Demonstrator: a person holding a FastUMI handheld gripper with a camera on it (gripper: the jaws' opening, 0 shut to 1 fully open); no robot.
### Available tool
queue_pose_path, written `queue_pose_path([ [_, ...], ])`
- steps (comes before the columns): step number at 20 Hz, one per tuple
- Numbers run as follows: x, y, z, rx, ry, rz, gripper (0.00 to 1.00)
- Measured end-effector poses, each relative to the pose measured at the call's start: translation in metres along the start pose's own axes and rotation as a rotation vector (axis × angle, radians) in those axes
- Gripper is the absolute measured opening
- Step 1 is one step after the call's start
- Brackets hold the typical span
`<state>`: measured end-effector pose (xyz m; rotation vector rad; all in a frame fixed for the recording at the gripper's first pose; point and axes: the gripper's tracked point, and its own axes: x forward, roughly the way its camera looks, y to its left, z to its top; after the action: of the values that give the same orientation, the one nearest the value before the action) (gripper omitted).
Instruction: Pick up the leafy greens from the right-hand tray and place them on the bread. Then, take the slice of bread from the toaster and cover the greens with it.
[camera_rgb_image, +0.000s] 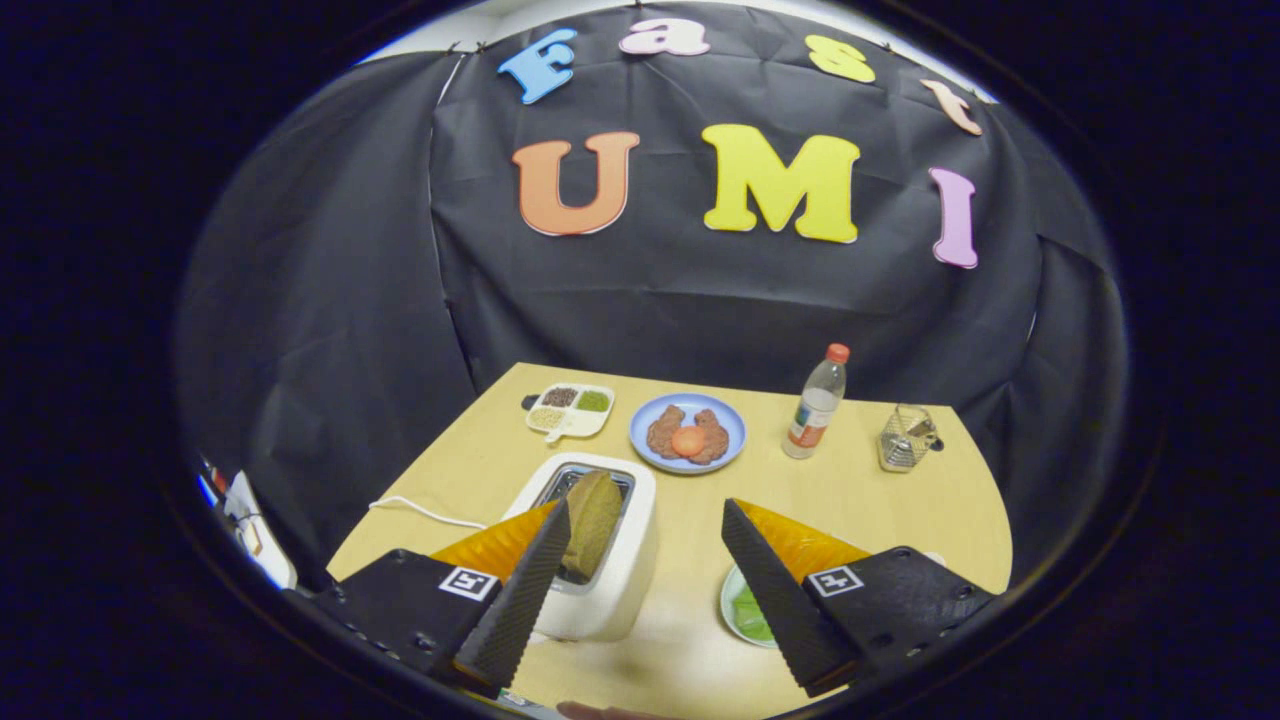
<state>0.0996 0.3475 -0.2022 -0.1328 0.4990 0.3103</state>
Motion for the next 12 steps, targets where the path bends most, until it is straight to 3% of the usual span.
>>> queue_pose_path([
  [9, 0.072, 0.036, -0.019, 0.014, 0.125, -0.062, 0.93],
  [12, 0.088, 0.042, -0.036, 0.055, 0.191, -0.092, 0.83],
])
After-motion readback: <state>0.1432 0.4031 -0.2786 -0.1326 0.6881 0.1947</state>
